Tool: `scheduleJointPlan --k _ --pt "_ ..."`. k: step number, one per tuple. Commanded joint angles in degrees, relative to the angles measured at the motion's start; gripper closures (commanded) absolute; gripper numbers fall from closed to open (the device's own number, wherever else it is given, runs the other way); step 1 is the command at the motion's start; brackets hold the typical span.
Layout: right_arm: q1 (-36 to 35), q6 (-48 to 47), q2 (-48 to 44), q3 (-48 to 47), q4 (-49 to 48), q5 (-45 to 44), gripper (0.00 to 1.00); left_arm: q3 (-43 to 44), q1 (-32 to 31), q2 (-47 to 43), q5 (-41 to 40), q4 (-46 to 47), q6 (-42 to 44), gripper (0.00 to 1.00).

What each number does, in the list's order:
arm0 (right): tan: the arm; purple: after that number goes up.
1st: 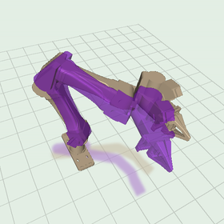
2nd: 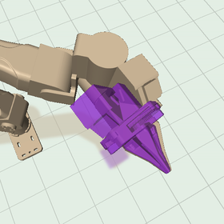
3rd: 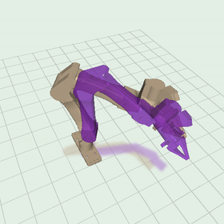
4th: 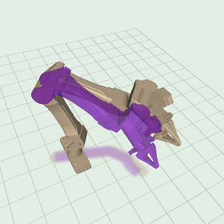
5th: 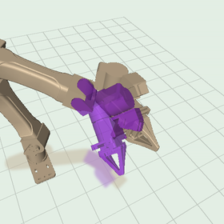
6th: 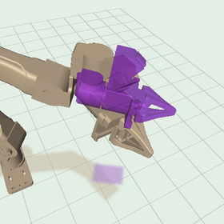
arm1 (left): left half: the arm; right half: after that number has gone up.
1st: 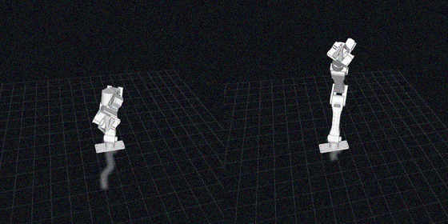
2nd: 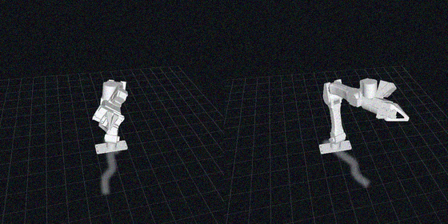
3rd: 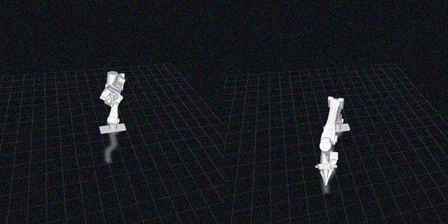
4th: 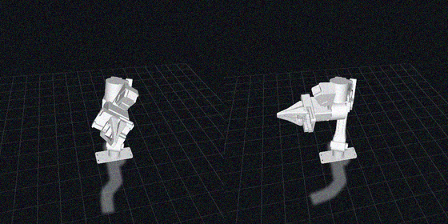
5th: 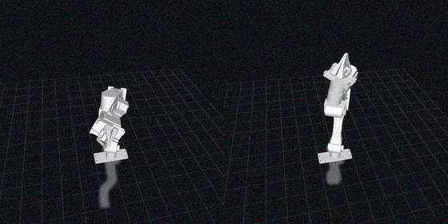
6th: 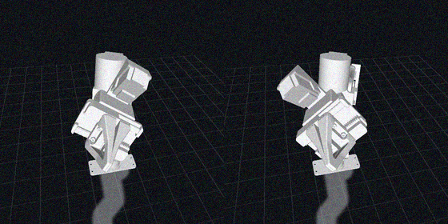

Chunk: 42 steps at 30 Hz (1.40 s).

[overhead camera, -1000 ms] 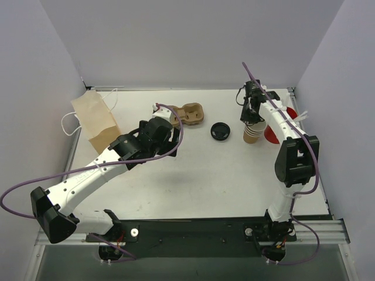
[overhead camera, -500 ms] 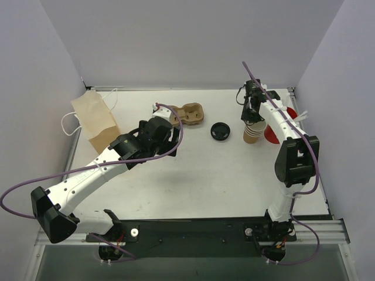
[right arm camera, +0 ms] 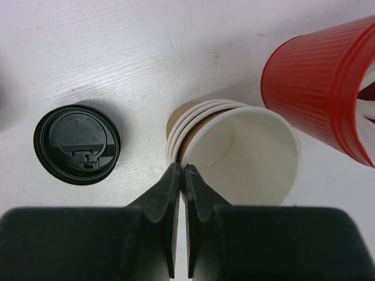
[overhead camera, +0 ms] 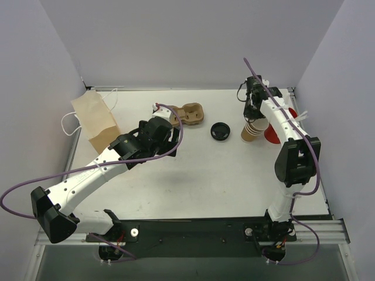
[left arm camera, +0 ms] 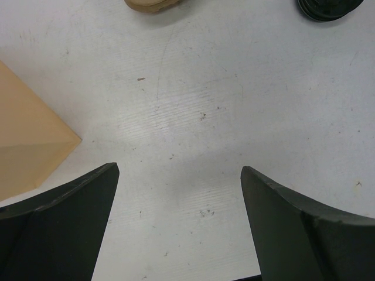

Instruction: Pack the takeout coffee

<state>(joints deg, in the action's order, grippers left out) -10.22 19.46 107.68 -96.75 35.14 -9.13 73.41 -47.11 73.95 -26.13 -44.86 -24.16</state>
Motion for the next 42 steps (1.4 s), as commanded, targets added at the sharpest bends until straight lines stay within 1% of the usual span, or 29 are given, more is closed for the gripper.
scheduleJointPlan --k 1,2,6,11,19,24,25,28,31,36,38,39,41,42 --pt "-1.38 -1.27 0.07 -3.97 4.23 -6.16 1.00 1.74 0.44 -1.09 0.29 0.39 0.35 0.04" --pt "-2.43 -1.53 0.34 -5.19 5.37 -8.95 1.00 1.65 0.44 -1.00 0.29 0.30 0.34 0.04" --pt "-4.81 -3.29 2.62 -8.01 8.19 -14.50 1.00 1.57 0.53 -1.27 0.46 0.30 0.34 0.04" --pt "-6.74 -4.34 3.59 -9.86 9.60 -19.17 1.00 1.04 0.71 -1.53 0.73 0.48 0.34 0.04" --pt "-7.98 -5.14 3.15 -17.23 13.11 -21.98 1.00 0.95 1.23 -2.06 0.82 0.74 0.96 0.03" --pt "-8.24 -5.49 2.28 -22.16 15.48 -22.25 1.00 1.83 1.94 -2.06 0.82 1.00 1.49 0.04" --pt "-8.94 -5.58 2.10 -23.82 16.62 -22.16 1.00 2.09 2.11 -2.15 0.73 0.92 1.49 0.04" --pt "-10.52 -5.05 0.70 -24.98 18.91 -22.08 1.00 2.53 2.64 -2.93 -0.32 0.83 1.14 0.04" --pt "-14.29 -2.68 -1.85 -22.97 20.58 -20.41 1.00 2.71 3.87 -3.90 -1.55 -0.05 -0.18 0.04" --pt "-24.48 3.37 -7.21 -9.89 19.71 -17.95 1.00 2.53 6.07 -6.54 -1.82 -1.19 -2.64 0.04" --pt "-28.34 5.58 -8.36 -5.75 16.82 -15.24 1.00 2.01 6.16 -7.85 -2.26 -1.02 -3.17 0.04" --pt "-29.84 6.54 -9.14 -1.29 15.33 -12.96 1.00 1.83 6.24 -8.38 -2.43 -1.10 -3.78 0.03" --pt "-32.31 9.53 -9.07 1.81 11.72 -11.62 1.00 1.13 6.51 -9.52 -2.87 -1.11 -4.31 0.03" --pt "-35.11 10.76 -8.02 3.13 11.19 -11.70 1.00 0.95 6.59 -9.88 -2.96 -1.02 -4.75 0.03"
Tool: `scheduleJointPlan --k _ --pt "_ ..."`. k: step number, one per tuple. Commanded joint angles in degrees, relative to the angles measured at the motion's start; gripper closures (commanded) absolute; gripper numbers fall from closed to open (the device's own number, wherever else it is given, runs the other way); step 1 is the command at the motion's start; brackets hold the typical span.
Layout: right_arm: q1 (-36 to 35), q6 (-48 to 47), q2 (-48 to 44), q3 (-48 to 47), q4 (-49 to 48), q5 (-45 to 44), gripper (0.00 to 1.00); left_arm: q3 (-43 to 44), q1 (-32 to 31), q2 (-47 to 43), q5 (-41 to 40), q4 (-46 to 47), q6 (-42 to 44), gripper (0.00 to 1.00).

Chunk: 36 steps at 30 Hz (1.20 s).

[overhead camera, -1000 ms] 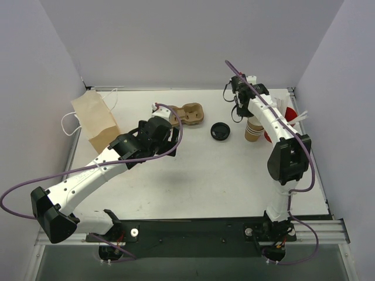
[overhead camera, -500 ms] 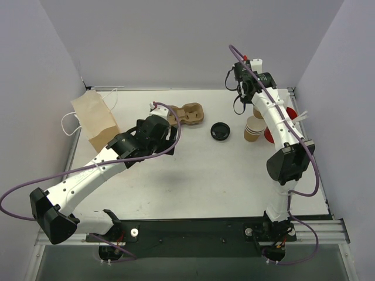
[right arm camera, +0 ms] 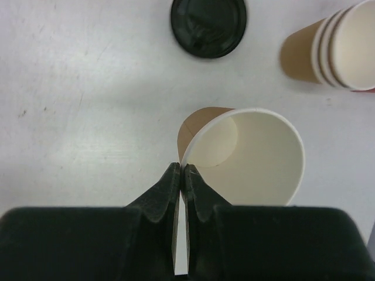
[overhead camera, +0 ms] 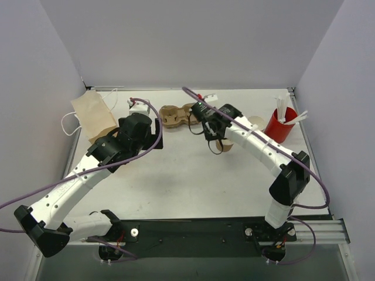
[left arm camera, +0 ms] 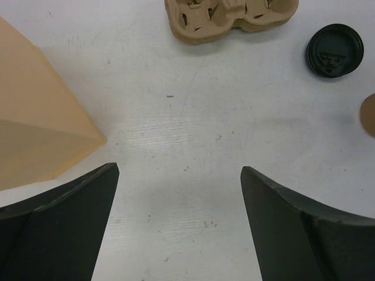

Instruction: Pack the takeout coffee

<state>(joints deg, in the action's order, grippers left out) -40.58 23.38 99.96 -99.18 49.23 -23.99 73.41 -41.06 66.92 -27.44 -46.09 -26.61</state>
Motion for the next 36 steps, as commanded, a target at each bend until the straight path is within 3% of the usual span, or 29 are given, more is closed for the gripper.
scheduleJointPlan --k 1,7,15,24,30,36 --pt "-5.91 8.51 0.40 6.27 -4.05 2.81 1.00 0.77 0.63 -3.10 -1.74 0.03 -2.39 0.03" --pt "-12.67 12.66 4.80 8.47 -8.71 3.42 1.00 -0.10 0.80 -4.86 -1.74 -0.76 -2.83 0.04" --pt "-15.06 14.24 8.58 8.03 -11.00 4.48 0.98 -0.28 1.42 -5.57 -1.65 -1.11 -2.57 0.03" --pt "-15.85 13.89 8.49 7.68 -11.00 5.44 0.84 -0.81 1.60 -5.66 -1.39 -0.85 -2.57 0.03" --pt "-15.94 13.28 5.16 6.89 -10.39 7.28 0.72 -0.55 1.86 -5.83 -1.21 -0.85 -2.39 0.03" --pt "-13.40 11.61 -3.18 4.87 -8.72 8.87 0.68 0.33 2.21 -5.57 -0.95 -0.94 -1.78 0.03"
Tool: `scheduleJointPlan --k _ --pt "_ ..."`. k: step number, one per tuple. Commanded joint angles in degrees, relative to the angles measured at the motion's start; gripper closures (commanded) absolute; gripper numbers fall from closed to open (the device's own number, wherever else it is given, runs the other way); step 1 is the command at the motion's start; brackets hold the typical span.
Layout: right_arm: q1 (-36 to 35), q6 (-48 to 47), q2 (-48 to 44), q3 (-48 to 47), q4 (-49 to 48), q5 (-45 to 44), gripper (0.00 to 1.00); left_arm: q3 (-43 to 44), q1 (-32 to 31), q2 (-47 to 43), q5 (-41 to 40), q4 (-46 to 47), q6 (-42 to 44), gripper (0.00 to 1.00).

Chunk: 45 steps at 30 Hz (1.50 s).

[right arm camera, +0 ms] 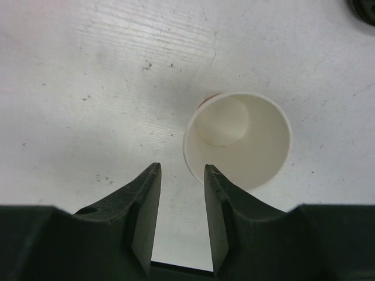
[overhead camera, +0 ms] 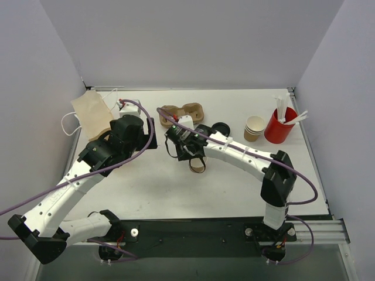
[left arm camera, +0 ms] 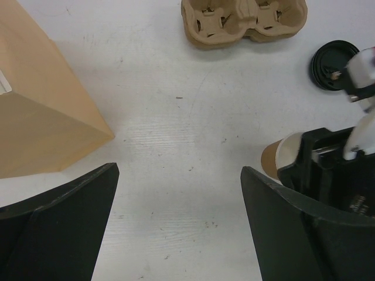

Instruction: Pack the takeout coffee

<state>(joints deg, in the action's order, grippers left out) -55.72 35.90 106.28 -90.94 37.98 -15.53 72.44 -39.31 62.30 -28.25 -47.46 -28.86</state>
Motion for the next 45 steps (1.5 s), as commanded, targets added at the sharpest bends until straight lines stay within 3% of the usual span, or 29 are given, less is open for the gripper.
scheduleJointPlan --k 1,7,11,18,28,45 --pt "4.20 -1.18 -10.64 -3.28 2.54 0.24 0.68 1.56 0.46 -0.78 -0.14 0.53 0.56 0.03" --pt "16.68 -2.68 -14.61 -0.74 2.54 -4.23 0.74 1.91 0.81 -0.34 0.92 1.32 0.82 0.03" --pt "26.08 -2.76 -9.97 -1.44 -0.17 -4.86 0.78 2.08 0.81 0.36 1.71 1.76 0.91 0.03" --pt "34.62 -0.48 -0.73 -0.73 -6.95 1.90 0.80 2.79 0.81 1.24 2.32 1.50 1.70 0.03" --pt "37.00 1.10 8.50 -1.61 -8.97 5.16 0.78 2.97 1.34 1.86 2.67 1.32 1.79 0.03" --pt "37.71 0.75 11.49 -1.35 -9.15 4.98 0.77 3.14 1.78 2.03 3.03 1.50 1.88 0.03"
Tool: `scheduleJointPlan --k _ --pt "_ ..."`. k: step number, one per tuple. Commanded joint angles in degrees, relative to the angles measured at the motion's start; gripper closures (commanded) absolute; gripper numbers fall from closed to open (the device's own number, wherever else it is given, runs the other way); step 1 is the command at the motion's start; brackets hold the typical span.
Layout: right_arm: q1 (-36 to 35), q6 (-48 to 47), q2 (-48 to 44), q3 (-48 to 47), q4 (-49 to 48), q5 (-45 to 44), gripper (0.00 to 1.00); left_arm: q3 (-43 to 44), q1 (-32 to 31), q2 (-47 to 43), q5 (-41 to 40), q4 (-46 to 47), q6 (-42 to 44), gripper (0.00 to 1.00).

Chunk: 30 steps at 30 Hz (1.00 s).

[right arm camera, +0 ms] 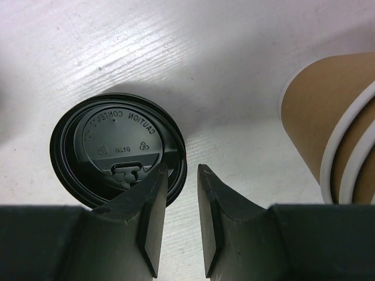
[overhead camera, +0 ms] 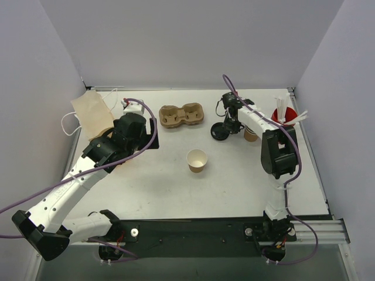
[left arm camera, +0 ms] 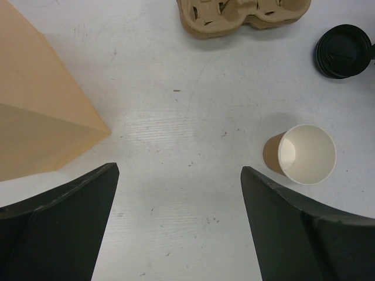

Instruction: Pack the takeout coffee

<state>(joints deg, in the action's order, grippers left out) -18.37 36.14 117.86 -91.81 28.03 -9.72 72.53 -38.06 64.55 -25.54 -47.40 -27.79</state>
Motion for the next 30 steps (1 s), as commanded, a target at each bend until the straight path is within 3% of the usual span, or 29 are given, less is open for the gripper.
scheduleJointPlan --k 1,10,23,30 --pt "0.35 0.42 0.00 -0.30 0.80 -0.83 0.76 2.97 0.53 -0.04 0.32 1.34 0.81 0.03" --pt "0.53 0.51 1.67 -0.65 0.36 -0.66 0.79 3.05 0.80 0.04 0.40 1.17 0.98 0.03" --pt "0.70 0.07 1.23 -1.18 0.36 -0.74 1.00 3.14 0.97 -0.04 0.49 1.08 0.81 0.03" --pt "0.62 -0.81 -1.14 -2.67 2.64 -2.41 1.00 3.23 1.06 0.57 1.11 1.52 0.81 0.03"
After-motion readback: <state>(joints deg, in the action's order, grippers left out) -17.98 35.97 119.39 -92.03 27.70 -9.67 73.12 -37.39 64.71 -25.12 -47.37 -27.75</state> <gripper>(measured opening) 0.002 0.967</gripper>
